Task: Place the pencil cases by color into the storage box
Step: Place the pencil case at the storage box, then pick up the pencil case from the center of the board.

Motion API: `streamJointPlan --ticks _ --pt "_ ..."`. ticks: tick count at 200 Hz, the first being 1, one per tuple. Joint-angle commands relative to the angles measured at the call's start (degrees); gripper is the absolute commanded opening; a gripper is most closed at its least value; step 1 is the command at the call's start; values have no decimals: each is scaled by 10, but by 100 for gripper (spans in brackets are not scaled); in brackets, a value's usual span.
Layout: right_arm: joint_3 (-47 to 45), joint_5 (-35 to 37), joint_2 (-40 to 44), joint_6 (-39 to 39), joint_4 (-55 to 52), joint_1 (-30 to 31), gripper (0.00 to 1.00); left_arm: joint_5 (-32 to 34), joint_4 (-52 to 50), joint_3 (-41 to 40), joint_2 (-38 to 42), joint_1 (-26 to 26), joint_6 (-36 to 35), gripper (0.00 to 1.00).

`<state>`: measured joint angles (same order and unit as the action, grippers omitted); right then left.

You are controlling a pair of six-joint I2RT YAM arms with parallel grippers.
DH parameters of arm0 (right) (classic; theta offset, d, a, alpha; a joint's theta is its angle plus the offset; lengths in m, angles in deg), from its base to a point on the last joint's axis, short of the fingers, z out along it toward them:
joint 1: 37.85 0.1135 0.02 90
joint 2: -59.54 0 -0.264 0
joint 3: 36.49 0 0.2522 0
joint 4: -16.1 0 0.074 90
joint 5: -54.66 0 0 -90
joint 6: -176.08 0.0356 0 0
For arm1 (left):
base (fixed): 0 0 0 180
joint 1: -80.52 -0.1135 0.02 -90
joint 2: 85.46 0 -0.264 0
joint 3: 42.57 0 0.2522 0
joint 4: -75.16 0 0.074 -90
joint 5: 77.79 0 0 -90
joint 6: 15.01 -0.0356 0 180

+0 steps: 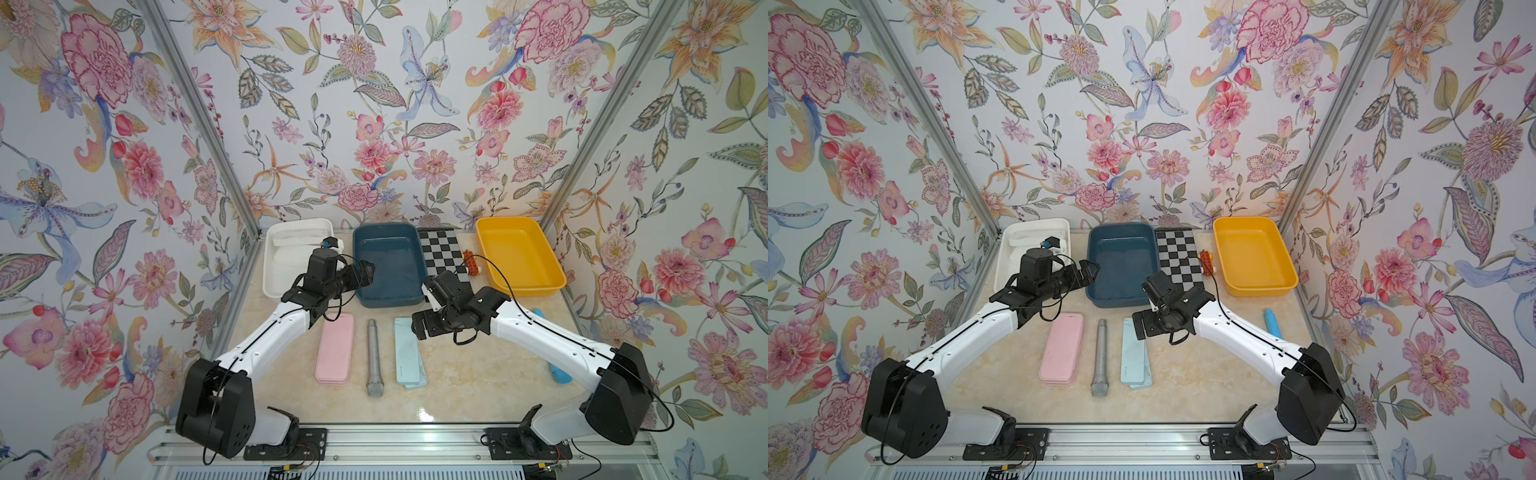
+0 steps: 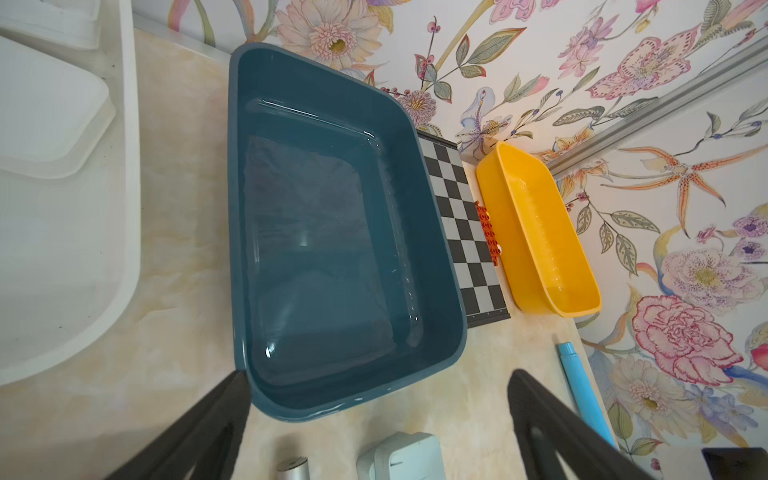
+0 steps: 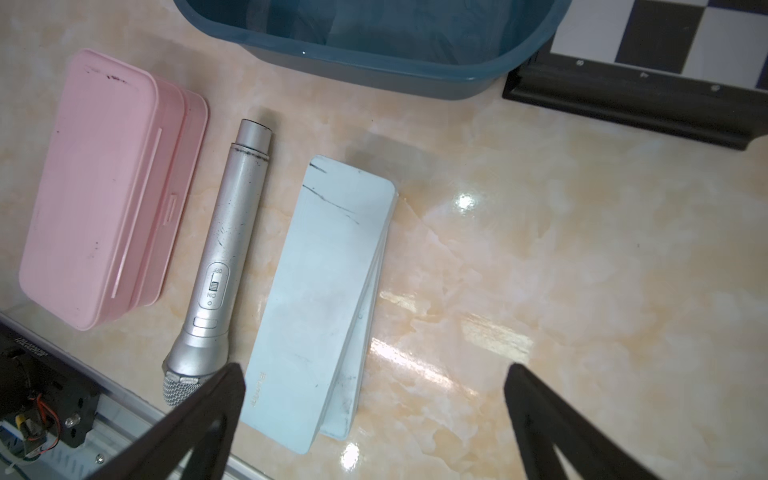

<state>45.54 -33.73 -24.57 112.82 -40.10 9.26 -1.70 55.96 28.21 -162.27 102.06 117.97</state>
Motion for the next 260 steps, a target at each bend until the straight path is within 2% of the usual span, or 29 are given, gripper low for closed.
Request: streamJointPlan --ticks 1,34,88,131,206,260 --pt "-24 64 -13 95 -13 39 100 76 -112 -16 61 0 -86 98" --pt "-24 124 -61 147 -8 104 100 137 -156 -60 157 -3 -117 98" --pt "1 153 -137 182 14 151 100 113 -193 -87 217 -47 -128 98" --pt "22 151 -159 190 20 159 100 90 -195 -99 224 -76 -130 98" --pt "83 154 -202 197 -8 178 100 83 -194 -101 228 -86 -131 98" --pt "81 163 -230 208 -14 179 100 79 -194 -101 234 -91 -130 98"
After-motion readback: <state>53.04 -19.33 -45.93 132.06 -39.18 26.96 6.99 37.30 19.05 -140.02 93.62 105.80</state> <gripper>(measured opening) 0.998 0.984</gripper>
